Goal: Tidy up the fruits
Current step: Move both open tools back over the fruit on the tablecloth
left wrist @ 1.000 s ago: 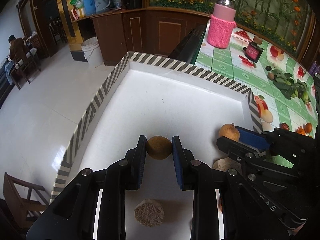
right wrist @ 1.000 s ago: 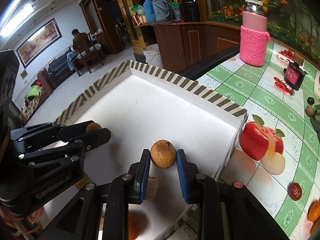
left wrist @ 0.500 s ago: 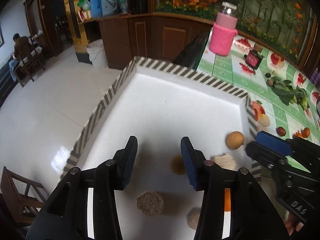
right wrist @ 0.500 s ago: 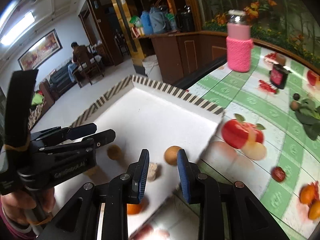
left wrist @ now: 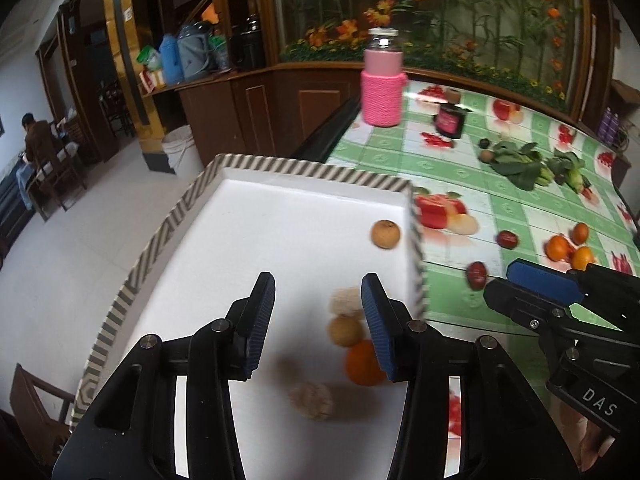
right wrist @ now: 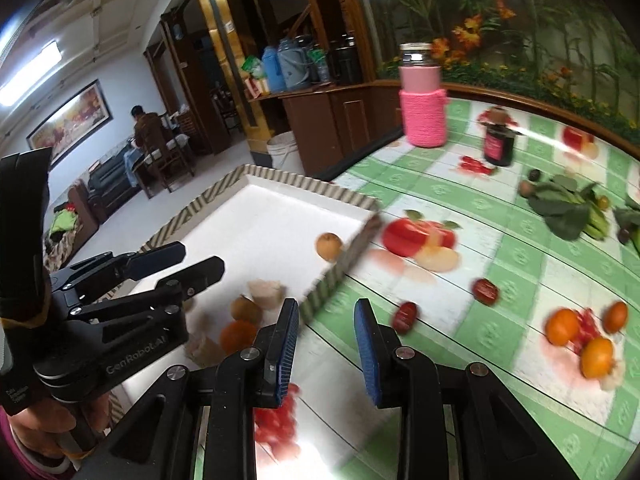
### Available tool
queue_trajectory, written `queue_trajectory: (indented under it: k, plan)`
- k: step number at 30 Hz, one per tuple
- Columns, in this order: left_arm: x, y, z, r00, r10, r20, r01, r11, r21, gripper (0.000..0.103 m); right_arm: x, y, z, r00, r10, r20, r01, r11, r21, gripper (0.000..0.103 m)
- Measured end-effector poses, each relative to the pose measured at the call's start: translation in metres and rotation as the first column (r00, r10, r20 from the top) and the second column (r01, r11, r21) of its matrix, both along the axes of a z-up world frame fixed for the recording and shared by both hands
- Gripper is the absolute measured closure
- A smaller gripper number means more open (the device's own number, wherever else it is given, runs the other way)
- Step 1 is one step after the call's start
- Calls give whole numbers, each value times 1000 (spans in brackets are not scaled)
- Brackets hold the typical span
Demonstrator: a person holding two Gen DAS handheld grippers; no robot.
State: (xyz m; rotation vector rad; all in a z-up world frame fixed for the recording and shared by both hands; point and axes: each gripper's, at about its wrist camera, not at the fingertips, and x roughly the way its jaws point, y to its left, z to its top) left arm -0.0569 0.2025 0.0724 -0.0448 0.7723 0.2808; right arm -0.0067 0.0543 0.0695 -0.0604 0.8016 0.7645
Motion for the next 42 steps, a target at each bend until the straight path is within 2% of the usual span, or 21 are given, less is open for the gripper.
queue_trajectory:
  k: [8,12,17,26,34,39,42]
  plan:
    - [6,-39,4,997,-71,1,71,997,-27,58,-7,-62,-3,995,-98,11,98,995,-28,75]
    - [9,-54,4,995,-102,1,102,994,-32,58,-2,-93,-14,988,-153,-15,152,987,-48,75]
    - [13,-54,2,994,-108,-15,107,991,-86,58,4,-122,-24,978,-204,-48,201,978,-58,75]
    - [11,-37,4,997,-72,-19,70,994,-89,58,11,-126,-26,977,-203,-57,200,978,-62,75]
    - [19,-63,-3,988,-145,-43,141,985,-99,58,14,-134,-22,977,-211,-40,205,973,-107,75]
    - [27,-80,-5,982,-181,-49,175,979,-105,58,24,-155,-25,970,-242,-35,234,959,-160,75]
    - [34,-89,-8,978,-198,-60,191,976,-107,58,29,-171,-30,959,-279,-51,268,950,-160,75]
